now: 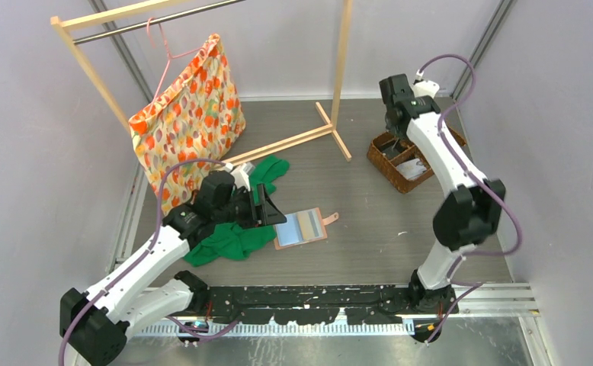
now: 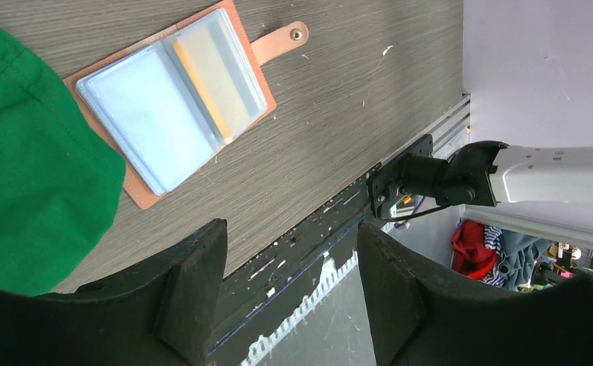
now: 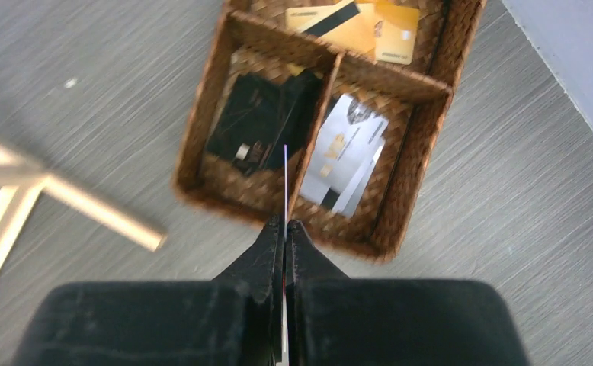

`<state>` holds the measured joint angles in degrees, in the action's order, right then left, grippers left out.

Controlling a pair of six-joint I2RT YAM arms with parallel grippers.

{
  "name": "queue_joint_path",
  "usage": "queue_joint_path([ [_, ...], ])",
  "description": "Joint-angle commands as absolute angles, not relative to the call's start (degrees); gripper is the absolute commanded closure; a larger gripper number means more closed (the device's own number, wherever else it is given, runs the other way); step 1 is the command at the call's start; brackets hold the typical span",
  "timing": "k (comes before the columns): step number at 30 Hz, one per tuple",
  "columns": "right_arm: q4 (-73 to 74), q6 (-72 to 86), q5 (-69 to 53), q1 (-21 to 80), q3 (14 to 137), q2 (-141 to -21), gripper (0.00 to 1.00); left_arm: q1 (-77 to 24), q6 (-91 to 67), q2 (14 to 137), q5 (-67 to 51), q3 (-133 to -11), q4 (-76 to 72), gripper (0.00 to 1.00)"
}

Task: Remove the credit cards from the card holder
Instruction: Place the credit card in the storage box.

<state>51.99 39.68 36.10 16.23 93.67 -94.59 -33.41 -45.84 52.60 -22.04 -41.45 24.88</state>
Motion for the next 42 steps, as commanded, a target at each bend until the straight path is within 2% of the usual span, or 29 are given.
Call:
queue_joint_path([
  [1,57.5,38.8,36.2,10.4,106.3,-104.8,0.99,-33.1,-44.4,50.7,-21.9,-44.3,27.3,0.36],
  [3,61.4,40.1,35.9,9.0,113.3,-111.8,1.0,-33.1,-44.2,50.1,-21.3,-44.5,28.4,0.37],
  [6,60.8,41.0,34.0,8.1,116.6,-116.0,0.99,-33.1,-44.3,48.9,-20.8,-44.3,28.6,0.37],
  [15,59.8,43.5,31.0,6.4,117.2,-121.5,0.99,-33.1,-45.2,48.0,-20.5,-43.0,28.5,0.37],
  [22,66.4,46.8,35.0,6.2,120.1,-126.5,0.99,-33.0,-45.0,48.8,-21.0,-42.7,27.9,0.37],
  [32,65.5,47.9,35.2,6.1,120.1,-129.4,0.99,-33.0,-44.9,48.2,-21.9,-42.9,29.6,0.38],
  [34,65.5,47.7,34.6,6.1,121.1,-129.9,0.93,-33.0,-45.4,48.0,-22.6,-42.7,28.9,0.38],
  [39,65.3,46.6,31.9,6.1,123.4,-131.6,0.59,-33.0,-45.2,48.4,-23.2,-42.4,28.9,0.38],
  [42,62.9,45.5,29.0,6.1,122.8,-130.5,0.56,-33.0,-45.6,49.1,-24.9,-42.5,28.3,0.38],
])
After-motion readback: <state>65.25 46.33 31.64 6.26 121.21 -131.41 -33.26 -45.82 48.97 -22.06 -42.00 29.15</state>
